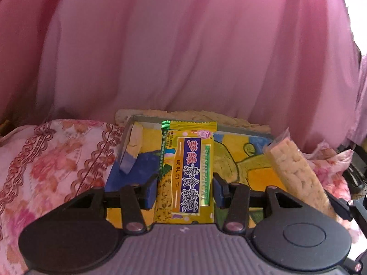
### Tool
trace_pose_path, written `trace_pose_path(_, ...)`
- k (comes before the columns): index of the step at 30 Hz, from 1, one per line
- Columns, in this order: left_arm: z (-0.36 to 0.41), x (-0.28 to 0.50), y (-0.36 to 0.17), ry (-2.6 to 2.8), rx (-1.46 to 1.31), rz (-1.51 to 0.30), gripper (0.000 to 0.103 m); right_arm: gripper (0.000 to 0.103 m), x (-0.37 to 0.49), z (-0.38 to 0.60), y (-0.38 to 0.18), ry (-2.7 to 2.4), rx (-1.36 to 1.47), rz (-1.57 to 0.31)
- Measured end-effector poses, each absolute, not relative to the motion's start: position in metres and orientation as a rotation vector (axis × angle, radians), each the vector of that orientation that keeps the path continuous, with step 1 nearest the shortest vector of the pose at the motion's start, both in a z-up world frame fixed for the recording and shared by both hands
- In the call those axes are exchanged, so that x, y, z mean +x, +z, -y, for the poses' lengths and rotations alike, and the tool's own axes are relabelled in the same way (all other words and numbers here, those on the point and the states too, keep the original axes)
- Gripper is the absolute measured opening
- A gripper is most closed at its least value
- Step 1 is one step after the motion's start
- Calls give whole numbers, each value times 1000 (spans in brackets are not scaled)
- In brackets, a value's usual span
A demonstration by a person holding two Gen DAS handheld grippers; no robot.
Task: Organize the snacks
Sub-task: 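Lift both held snacks and carry them over the gray cartoon tray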
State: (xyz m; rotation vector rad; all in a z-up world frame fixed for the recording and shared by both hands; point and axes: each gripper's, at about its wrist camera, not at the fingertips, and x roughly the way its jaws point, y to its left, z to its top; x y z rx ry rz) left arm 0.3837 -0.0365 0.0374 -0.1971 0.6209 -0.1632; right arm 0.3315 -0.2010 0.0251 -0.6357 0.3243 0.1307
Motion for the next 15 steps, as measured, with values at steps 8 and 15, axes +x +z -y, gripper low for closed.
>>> trace_pose_path(8,46,423,17,-158,-166,-648,52,34,386,211,11,130,-512,-413)
trace_pose_path(15,56,441,0,-167,-161,-702,52,34,404,222,-5,145,-407,-489)
